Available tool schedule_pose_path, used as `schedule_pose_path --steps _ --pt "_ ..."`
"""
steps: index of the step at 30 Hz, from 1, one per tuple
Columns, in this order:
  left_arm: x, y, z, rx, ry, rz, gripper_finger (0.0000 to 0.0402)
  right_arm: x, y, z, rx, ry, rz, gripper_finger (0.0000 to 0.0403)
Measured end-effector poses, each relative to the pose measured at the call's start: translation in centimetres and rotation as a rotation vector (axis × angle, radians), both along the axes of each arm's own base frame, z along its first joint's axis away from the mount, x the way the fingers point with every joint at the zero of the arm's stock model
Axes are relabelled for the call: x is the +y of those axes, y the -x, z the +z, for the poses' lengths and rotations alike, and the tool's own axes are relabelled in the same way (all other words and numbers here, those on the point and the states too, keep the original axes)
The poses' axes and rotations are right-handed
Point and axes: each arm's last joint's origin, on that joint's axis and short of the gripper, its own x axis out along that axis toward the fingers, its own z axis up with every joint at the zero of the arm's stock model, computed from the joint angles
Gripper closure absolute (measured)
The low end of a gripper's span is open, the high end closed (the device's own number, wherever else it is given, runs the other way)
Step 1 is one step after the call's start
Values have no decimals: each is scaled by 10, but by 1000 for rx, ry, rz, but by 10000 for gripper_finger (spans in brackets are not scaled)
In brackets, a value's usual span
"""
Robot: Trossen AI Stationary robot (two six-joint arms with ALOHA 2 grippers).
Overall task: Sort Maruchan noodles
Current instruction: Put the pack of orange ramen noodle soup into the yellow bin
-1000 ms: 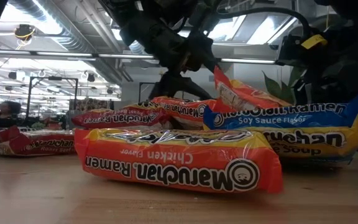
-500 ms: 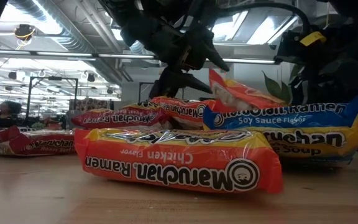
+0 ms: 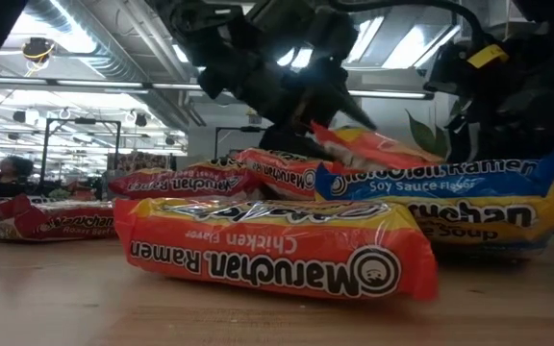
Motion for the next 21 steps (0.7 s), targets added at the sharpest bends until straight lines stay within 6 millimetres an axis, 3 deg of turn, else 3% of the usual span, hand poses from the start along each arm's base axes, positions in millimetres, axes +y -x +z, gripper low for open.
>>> schedule_pose_path --steps 21 --pt "-3 -3 -1 14 23 97 234 1 -4 2 -43 24 34 182"
